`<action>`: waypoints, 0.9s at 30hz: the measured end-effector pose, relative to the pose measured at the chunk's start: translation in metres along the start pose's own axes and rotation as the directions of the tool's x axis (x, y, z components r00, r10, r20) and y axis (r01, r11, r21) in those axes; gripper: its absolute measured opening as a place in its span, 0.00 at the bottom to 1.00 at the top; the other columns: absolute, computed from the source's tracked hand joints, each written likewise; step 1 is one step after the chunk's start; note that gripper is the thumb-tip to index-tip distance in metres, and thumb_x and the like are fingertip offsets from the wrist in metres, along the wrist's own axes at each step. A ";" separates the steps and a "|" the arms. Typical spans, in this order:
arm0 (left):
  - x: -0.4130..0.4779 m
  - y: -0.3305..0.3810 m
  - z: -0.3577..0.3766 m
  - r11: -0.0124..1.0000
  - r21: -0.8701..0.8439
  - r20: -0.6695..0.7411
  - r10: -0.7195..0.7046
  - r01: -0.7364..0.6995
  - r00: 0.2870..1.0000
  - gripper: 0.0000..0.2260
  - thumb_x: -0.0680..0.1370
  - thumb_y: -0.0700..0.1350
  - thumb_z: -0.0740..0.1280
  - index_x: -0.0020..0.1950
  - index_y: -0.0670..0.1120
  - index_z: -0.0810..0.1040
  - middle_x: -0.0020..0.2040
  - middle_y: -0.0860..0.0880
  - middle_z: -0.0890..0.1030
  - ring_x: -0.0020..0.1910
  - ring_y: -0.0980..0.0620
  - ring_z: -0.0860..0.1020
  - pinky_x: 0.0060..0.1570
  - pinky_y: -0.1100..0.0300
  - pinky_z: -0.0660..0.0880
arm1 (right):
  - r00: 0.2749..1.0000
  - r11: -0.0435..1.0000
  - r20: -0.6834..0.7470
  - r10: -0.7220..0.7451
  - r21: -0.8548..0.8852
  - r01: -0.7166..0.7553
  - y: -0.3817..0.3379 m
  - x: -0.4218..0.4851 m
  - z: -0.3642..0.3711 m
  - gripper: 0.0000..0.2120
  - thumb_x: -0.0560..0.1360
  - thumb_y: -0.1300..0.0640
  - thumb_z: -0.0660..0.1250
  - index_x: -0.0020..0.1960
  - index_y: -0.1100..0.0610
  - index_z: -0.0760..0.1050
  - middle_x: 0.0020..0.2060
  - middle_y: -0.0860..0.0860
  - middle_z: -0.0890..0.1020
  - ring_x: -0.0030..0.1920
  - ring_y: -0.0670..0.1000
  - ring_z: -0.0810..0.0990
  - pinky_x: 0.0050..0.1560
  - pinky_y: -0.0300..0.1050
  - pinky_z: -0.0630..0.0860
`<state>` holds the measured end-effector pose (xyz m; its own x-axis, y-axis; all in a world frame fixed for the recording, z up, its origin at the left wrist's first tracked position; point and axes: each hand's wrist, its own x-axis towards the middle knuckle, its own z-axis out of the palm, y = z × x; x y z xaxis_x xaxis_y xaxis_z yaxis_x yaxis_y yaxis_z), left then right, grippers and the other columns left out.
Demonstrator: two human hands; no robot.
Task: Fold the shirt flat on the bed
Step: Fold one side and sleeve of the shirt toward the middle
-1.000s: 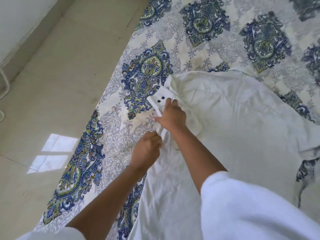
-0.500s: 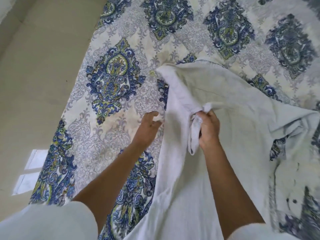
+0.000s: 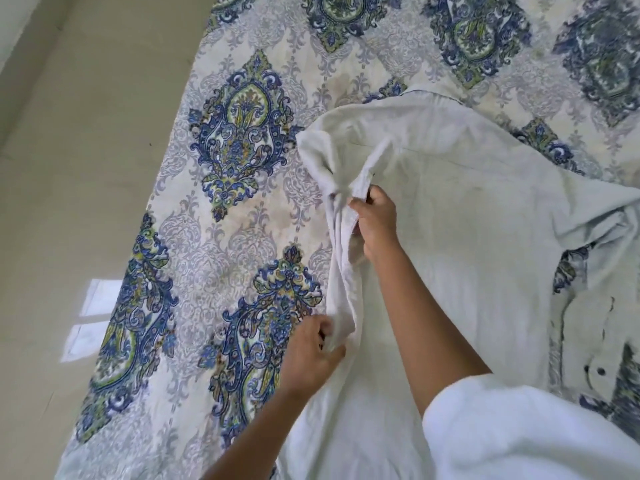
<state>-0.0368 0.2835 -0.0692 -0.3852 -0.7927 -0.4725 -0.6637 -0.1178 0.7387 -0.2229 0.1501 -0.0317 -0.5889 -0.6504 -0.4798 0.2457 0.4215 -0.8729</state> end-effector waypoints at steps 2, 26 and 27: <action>0.000 -0.003 -0.004 1.000 -0.009 0.127 -0.018 0.020 0.992 0.13 0.65 0.55 0.66 0.43 0.49 0.76 0.36 0.56 0.75 0.35 0.57 0.73 0.40 0.59 0.72 | 1.000 1.000 0.016 0.025 -0.010 -0.025 0.006 0.000 0.003 0.03 0.73 0.66 0.65 0.45 0.67 0.75 0.37 0.55 0.75 0.39 0.51 0.72 0.41 0.43 0.68; 0.125 0.084 -0.046 0.963 0.247 -0.366 -0.009 0.107 0.930 0.23 0.75 0.43 0.65 0.67 0.38 0.64 0.64 0.40 0.67 0.63 0.41 0.67 0.60 0.50 0.67 | 0.856 0.753 -0.062 0.512 0.511 -0.414 0.009 0.013 -0.166 0.06 0.78 0.57 0.61 0.45 0.60 0.73 0.42 0.54 0.78 0.42 0.52 0.77 0.45 0.46 0.73; 0.136 0.088 -0.046 0.976 0.173 -0.362 -0.065 0.136 0.930 0.22 0.75 0.42 0.65 0.67 0.39 0.64 0.63 0.40 0.69 0.61 0.41 0.68 0.59 0.50 0.68 | 0.857 0.759 0.007 0.515 0.462 -0.459 0.012 0.011 -0.157 0.07 0.77 0.56 0.63 0.47 0.60 0.73 0.44 0.55 0.79 0.45 0.52 0.78 0.48 0.47 0.74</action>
<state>-0.1182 0.1383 -0.0464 -0.0828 -0.9459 -0.3138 -0.8107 -0.1192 0.5733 -0.3474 0.2472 -0.0336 -0.3730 -0.3452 -0.8612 0.8124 0.3269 -0.4829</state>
